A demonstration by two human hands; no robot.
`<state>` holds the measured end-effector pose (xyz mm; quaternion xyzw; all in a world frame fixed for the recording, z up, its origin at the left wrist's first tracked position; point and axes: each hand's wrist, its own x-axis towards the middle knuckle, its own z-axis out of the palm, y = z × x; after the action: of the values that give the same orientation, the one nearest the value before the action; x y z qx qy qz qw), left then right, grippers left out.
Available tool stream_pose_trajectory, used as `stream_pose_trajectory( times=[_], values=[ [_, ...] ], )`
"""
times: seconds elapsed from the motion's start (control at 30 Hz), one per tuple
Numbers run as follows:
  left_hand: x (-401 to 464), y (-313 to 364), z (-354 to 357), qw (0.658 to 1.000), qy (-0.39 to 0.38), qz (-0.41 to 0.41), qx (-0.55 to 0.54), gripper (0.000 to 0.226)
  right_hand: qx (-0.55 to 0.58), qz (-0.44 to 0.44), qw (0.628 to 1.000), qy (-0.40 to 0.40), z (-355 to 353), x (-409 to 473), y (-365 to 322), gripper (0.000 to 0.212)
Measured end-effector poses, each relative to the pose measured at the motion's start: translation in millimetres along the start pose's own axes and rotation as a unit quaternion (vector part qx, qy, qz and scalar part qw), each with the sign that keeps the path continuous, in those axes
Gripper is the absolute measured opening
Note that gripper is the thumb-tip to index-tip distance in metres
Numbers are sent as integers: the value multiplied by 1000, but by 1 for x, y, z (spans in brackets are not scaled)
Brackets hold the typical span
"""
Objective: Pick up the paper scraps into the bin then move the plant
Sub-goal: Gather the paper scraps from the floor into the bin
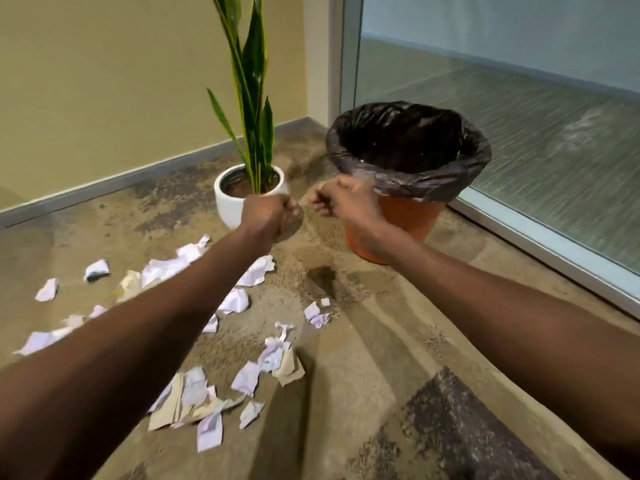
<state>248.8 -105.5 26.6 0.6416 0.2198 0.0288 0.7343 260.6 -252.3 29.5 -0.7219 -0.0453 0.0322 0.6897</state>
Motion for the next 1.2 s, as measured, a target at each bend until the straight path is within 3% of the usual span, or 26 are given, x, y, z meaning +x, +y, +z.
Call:
stream_pose_trajectory(
  times=[0.03,0.07,0.1,0.13,0.23,0.33,0.37,0.43,0.57,0.77,0.9,1.07,1.13,1.2],
  values=[
    [-1,-21,-25,991,6,7,133,21,-56,8,998,-21,8,-5,23,14],
    [-1,-44,-52,955,-7,14,295,19,-128,13,991,-43,13,-11,46,13],
    [-4,-68,-80,897,-27,29,440,18,-200,17,977,-71,17,-18,70,13],
    [-9,-89,-106,857,-32,18,514,22,-262,29,959,-100,17,-26,93,21],
    [-32,-133,-170,792,-36,-12,609,41,-363,74,918,-141,5,-44,151,64],
    [-50,-164,-205,699,-21,-63,712,98,-453,77,878,-138,-14,-59,199,87],
    [-55,-172,-211,686,-12,-90,722,112,-478,82,863,-141,-19,-64,211,92],
    [-60,-186,-216,691,0,-121,713,124,-514,83,841,-148,-22,-70,227,99],
    [-68,-199,-214,756,46,-125,641,128,-509,33,846,-153,3,-74,233,92],
    [-88,-204,-207,727,88,-46,680,118,-424,-49,846,-319,75,-101,226,94],
    [-116,-218,-223,756,78,61,647,105,-332,-53,864,-374,92,-110,215,91],
    [-154,-237,-230,681,-12,162,714,123,-438,-121,851,-264,61,-108,220,92],
    [-163,-246,-220,659,-57,215,718,109,-487,-60,841,-230,52,-99,222,92],
    [-164,-255,-205,638,-97,253,721,91,-497,-12,827,-263,55,-92,219,95]
  ],
)
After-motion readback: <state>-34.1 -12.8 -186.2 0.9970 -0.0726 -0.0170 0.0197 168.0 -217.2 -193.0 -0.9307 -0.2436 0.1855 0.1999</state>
